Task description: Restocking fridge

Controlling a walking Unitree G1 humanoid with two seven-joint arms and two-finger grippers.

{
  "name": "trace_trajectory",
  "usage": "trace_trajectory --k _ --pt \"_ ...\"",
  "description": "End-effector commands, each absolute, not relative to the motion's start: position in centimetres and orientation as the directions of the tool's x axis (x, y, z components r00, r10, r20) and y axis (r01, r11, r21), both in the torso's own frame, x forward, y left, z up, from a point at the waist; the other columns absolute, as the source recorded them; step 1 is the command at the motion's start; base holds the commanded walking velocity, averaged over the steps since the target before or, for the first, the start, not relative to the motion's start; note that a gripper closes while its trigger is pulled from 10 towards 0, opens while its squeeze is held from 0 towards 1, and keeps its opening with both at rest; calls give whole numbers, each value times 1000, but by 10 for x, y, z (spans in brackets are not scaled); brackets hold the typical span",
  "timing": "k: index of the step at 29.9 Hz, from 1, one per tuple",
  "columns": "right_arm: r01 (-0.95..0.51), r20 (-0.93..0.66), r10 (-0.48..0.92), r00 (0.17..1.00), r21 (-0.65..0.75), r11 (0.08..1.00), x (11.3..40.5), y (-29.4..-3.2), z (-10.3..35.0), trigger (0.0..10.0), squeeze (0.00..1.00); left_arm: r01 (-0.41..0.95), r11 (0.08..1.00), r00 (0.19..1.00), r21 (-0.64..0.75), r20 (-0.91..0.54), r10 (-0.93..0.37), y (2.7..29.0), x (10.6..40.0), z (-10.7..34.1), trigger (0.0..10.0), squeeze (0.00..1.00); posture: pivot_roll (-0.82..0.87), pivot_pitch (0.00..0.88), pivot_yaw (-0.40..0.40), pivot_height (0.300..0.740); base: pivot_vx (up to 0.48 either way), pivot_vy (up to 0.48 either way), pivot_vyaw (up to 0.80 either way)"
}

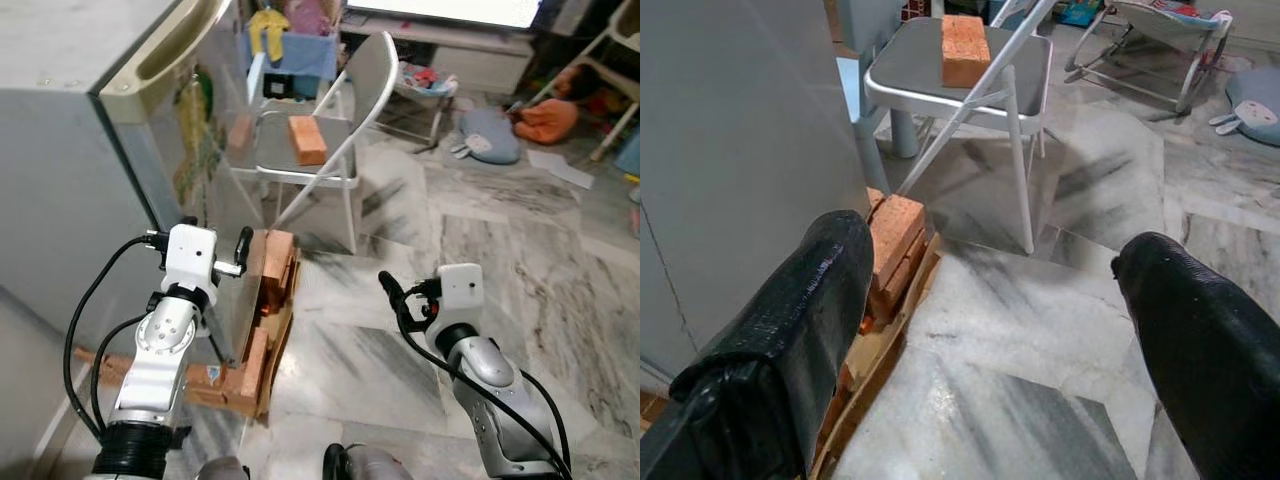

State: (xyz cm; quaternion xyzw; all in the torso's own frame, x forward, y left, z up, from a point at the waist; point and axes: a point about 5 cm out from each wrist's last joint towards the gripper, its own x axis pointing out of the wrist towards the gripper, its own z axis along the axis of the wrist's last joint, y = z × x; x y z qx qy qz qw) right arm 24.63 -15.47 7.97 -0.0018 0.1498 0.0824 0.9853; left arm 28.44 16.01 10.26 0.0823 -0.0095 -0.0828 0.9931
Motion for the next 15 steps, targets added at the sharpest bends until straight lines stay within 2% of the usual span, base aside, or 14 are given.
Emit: trace_trajectory --k 1,7,11,13,15 --pt "-165 -305 163 939 17 986 245 -159 81 10000 0 170 972 985 160 -3 -171 162 280 101 10000 0 47 27 -59 740 0 0 0" --pt "-304 -315 302 900 45 952 242 -149 82 10000 0 240 957 968 162 -119 -222 169 257 75 10000 0 48 30 -67 740 0 0 0" --pt "-327 -322 324 890 45 944 242 -147 81 10000 0 173 964 981 204 -125 -149 182 258 73 10000 0 54 30 -75 740 0 0 0" --pt "-349 -286 350 892 54 936 244 -145 86 10000 0 77 961 994 264 -92 -54 192 265 78 10000 0 56 30 -79 740 0 0 0" --pt "-356 -260 350 900 22 934 246 -146 91 10000 0 72 967 995 244 -81 -54 193 270 81 10000 0 56 31 -81 740 0 0 0"
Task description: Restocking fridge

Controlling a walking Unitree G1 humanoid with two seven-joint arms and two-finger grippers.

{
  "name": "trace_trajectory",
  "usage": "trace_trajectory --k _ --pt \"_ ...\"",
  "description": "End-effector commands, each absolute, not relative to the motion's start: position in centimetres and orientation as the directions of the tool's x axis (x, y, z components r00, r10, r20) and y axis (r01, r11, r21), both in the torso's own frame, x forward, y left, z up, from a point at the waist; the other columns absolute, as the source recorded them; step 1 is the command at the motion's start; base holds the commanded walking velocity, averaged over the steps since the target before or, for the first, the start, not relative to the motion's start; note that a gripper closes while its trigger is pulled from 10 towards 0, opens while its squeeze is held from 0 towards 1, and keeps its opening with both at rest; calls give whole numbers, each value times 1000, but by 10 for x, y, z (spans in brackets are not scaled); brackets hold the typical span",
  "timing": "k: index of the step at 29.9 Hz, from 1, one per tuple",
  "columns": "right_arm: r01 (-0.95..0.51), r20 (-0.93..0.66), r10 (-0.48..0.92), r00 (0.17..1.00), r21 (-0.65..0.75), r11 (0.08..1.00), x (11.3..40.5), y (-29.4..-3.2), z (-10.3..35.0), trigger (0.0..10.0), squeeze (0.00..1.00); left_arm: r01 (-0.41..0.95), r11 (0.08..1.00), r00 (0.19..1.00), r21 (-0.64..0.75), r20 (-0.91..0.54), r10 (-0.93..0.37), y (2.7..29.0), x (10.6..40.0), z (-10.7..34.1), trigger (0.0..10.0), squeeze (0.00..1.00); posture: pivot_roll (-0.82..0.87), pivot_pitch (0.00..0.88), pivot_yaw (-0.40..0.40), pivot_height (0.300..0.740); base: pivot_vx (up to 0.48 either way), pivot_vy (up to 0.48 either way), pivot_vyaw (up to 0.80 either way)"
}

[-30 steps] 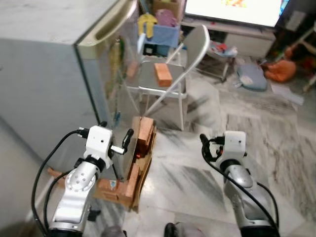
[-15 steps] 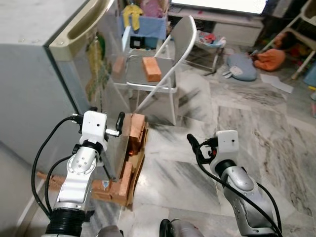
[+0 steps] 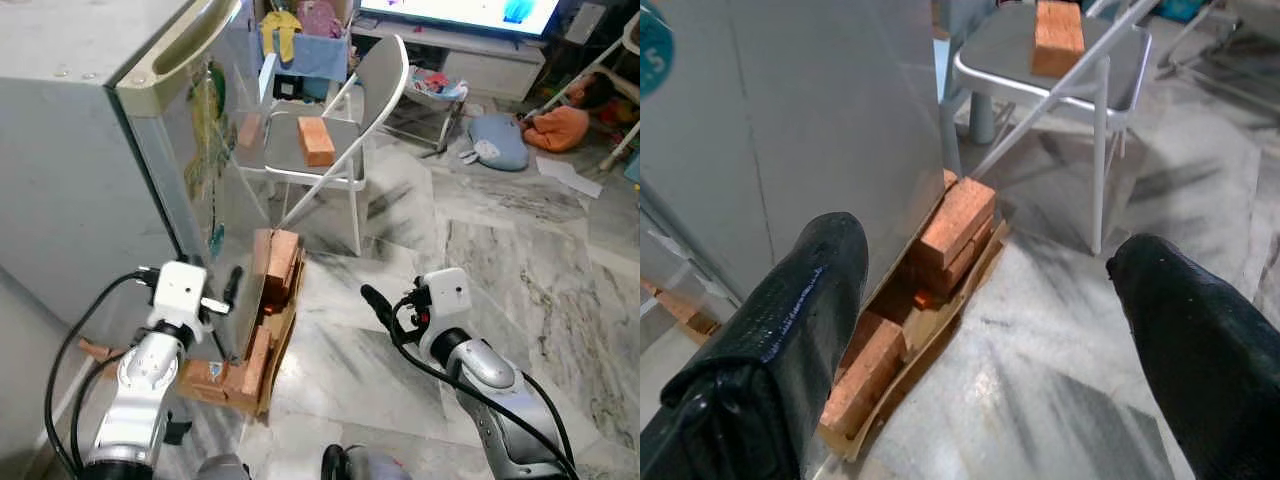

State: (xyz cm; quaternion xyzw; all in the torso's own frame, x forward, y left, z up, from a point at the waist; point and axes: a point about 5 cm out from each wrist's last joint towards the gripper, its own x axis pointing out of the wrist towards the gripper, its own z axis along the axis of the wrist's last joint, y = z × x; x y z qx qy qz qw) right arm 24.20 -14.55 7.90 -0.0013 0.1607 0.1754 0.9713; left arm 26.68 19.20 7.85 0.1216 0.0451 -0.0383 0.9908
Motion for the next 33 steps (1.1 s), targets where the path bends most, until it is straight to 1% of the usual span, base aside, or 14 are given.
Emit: trace_trajectory --k 1,8,10,16,19,20,21,23,24,25,26,30,32,33 --pt "-372 -249 369 895 36 927 247 -144 95 10000 0 87 968 995 233 -73 -72 190 275 85 10000 0 56 32 -81 740 0 0 0" --pt "-426 -208 436 876 93 900 249 -142 102 10000 0 83 974 996 210 -33 -78 180 299 97 10000 0 44 23 -80 740 0 0 0" --pt "-428 -213 438 873 97 899 247 -143 101 10000 0 92 975 996 204 -21 -90 171 307 100 10000 0 37 20 -78 740 0 0 0" --pt "-442 -226 450 864 86 893 242 -142 98 10000 0 123 968 992 220 -25 -121 161 313 98 10000 0 35 18 -73 740 0 0 0" --pt "-419 -183 426 886 79 905 245 -144 102 10000 0 117 970 993 212 8 -121 156 317 103 10000 0 40 19 -76 740 0 0 0" --pt "-405 -137 416 899 99 909 249 -145 108 10000 0 272 937 956 218 48 -288 124 318 114 10000 0 51 19 -83 740 0 0 0" --pt "-405 -137 416 899 99 909 249 -145 108 10000 0 272 937 956 218 48 -288 124 318 114 10000 0 51 19 -83 740 0 0 0" --pt "-391 -99 398 912 82 917 252 -147 114 10000 0 474 862 868 181 67 -491 90 312 123 10000 0 55 15 -88 740 0 0 0" --pt "-391 -99 398 912 82 917 252 -147 114 10000 0 474 862 868 181 67 -491 90 312 123 10000 0 55 15 -88 740 0 0 0" --pt "-369 -77 373 924 67 927 253 -149 116 10000 0 592 793 794 146 62 -605 71 305 126 10000 0 55 14 -90 740 0 0 0" --pt "-347 -58 350 935 55 936 255 -152 118 10000 0 641 754 756 144 53 -652 63 300 126 10000 0 56 12 -88 740 0 0 0" --pt "-290 -34 291 956 35 956 260 -161 120 10000 0 686 714 718 138 26 -695 55 296 121 10000 0 54 11 -81 740 0 0 0" --pt "-263 -22 264 964 21 965 262 -164 122 10000 0 651 738 748 179 16 -663 61 298 116 10000 0 53 9 -77 740 0 0 0" --pt "-256 -13 256 967 18 967 263 -165 123 10000 0 601 777 790 187 3 -613 69 302 113 10000 0 53 9 -77 740 0 0 0"
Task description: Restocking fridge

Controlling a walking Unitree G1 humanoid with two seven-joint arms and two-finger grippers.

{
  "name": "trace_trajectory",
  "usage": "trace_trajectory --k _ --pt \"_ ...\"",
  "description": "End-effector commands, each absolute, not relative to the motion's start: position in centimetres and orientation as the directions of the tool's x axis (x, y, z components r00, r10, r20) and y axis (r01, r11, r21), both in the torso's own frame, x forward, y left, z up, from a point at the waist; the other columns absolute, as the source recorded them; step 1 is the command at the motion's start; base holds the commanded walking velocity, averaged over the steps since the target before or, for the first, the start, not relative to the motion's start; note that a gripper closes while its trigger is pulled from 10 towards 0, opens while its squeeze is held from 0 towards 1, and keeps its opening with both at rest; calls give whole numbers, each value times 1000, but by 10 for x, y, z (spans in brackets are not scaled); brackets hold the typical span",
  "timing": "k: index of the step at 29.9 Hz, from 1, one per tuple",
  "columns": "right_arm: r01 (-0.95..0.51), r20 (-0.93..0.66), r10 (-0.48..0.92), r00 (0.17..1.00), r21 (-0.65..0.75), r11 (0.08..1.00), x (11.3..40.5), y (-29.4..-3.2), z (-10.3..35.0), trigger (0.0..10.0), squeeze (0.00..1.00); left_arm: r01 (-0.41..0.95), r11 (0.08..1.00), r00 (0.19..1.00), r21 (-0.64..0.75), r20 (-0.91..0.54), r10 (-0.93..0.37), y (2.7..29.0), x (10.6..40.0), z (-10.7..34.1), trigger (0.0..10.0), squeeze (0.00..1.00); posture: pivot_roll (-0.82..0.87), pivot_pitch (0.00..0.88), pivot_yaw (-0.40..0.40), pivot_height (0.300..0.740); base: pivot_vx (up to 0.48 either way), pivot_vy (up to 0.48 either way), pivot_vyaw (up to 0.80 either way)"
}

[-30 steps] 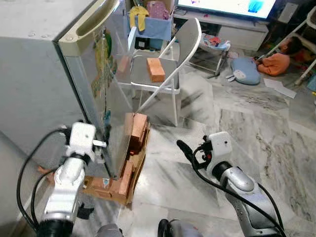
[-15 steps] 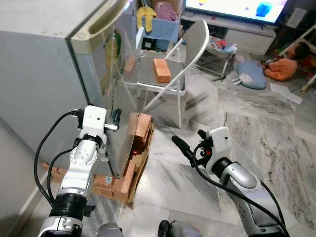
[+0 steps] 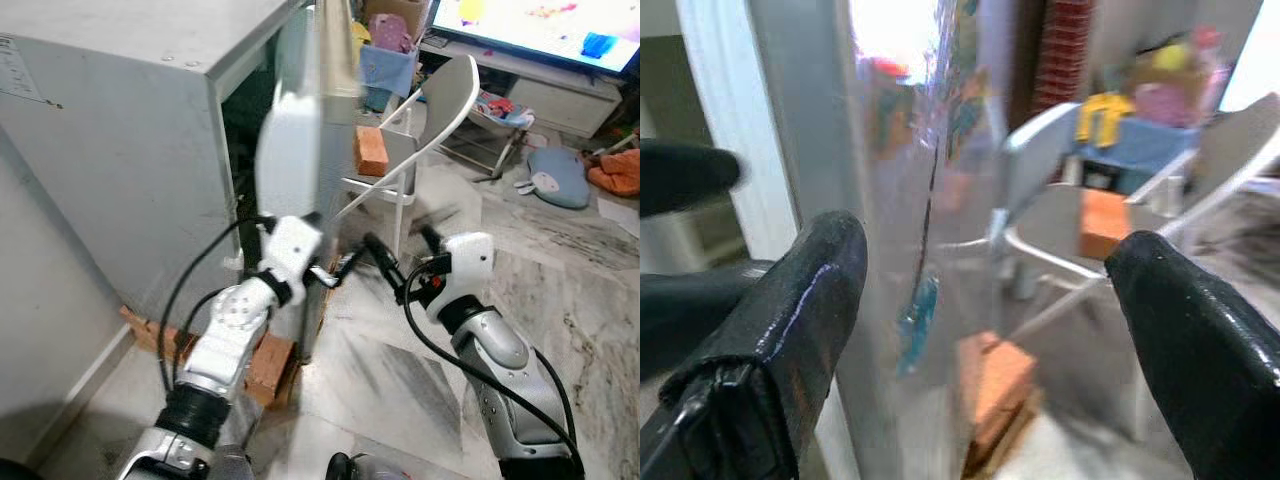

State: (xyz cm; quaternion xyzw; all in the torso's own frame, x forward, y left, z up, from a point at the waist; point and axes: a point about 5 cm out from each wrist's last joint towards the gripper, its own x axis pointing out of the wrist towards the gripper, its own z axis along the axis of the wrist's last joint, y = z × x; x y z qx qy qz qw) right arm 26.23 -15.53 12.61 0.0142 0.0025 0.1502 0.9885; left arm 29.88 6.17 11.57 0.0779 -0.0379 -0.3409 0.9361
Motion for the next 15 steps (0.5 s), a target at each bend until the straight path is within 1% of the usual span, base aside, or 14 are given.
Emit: trace_trajectory --k 1,3,5,7,8,10,15 --pt "-249 -2 249 968 4 968 264 -165 125 10000 0 533 818 839 215 -14 -544 79 307 108 10000 0 51 9 -74 740 0 0 0" --pt "-247 15 247 969 -6 969 264 -165 127 10000 0 458 857 885 237 -29 -465 98 310 103 10000 0 53 7 -75 740 0 0 0" --pt "-249 21 249 968 -14 969 264 -164 128 10000 0 425 869 902 252 -38 -430 110 310 100 10000 0 54 6 -75 740 0 0 0" --pt "-249 26 249 968 -18 968 264 -163 128 10000 0 399 886 915 236 -45 -400 119 309 98 10000 0 55 6 -74 740 0 0 0" --pt "-245 29 245 969 -19 969 264 -162 128 10000 0 379 897 924 228 -51 -378 126 307 97 10000 0 59 4 -74 740 0 -296 0" --pt "-237 29 237 971 -20 971 265 -162 127 10000 0 363 902 931 233 -50 -362 131 305 97 10000 0 61 5 -75 740 0 -465 0" --pt "-213 22 213 977 -25 977 267 -161 122 10000 0 334 913 942 234 -40 -335 132 298 91 10000 0 66 3 -77 740 0 -458 0"
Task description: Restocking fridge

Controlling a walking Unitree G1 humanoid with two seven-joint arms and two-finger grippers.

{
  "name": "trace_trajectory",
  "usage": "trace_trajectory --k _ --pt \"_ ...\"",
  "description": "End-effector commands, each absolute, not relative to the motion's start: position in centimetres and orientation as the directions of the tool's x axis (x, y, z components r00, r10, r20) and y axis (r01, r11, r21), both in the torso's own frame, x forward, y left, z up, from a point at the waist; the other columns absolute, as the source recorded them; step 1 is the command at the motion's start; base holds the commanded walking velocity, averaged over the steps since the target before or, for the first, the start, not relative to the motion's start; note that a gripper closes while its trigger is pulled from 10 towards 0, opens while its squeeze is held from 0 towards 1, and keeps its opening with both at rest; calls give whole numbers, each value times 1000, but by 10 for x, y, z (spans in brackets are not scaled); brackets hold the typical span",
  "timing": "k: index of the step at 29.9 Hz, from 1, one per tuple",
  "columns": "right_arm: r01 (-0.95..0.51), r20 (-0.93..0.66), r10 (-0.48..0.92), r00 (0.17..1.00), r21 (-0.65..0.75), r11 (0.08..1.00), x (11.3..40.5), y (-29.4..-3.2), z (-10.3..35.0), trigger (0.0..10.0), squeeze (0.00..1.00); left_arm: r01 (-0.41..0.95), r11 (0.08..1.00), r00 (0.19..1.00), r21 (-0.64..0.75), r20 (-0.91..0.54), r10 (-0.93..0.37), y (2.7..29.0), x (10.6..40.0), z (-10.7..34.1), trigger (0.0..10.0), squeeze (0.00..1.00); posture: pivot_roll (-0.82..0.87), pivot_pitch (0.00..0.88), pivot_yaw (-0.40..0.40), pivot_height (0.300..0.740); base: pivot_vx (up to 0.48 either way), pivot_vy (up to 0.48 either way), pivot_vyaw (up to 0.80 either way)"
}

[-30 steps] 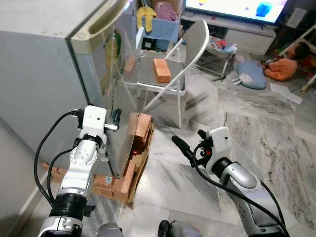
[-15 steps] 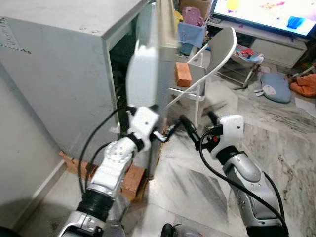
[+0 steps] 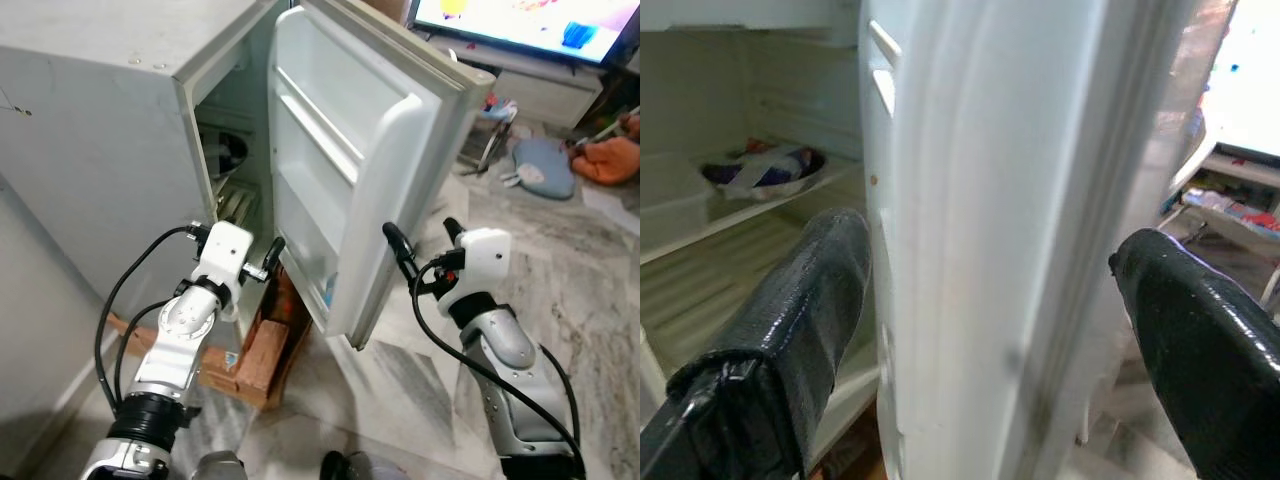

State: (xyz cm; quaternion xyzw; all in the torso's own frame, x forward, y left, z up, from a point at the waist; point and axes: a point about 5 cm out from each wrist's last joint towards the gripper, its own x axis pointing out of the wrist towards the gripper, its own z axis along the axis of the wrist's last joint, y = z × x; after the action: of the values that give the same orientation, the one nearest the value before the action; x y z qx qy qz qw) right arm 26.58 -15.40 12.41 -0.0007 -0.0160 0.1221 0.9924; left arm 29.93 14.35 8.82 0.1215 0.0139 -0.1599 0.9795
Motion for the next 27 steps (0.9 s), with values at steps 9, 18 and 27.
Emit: trace_trajectory --k 9,18,27 --pt "-172 18 173 985 -39 984 270 -163 119 10000 0 357 900 933 248 -62 -353 127 291 86 10000 0 65 5 -72 740 0 -436 0" --pt "-154 24 155 988 -36 987 271 -161 117 10000 0 401 876 915 270 -81 -394 122 287 84 10000 0 65 5 -65 740 267 -373 0" --pt "-144 20 145 989 -19 989 273 -154 114 10000 0 378 878 926 294 -100 -365 127 287 82 10000 0 75 6 -61 740 410 -191 0"
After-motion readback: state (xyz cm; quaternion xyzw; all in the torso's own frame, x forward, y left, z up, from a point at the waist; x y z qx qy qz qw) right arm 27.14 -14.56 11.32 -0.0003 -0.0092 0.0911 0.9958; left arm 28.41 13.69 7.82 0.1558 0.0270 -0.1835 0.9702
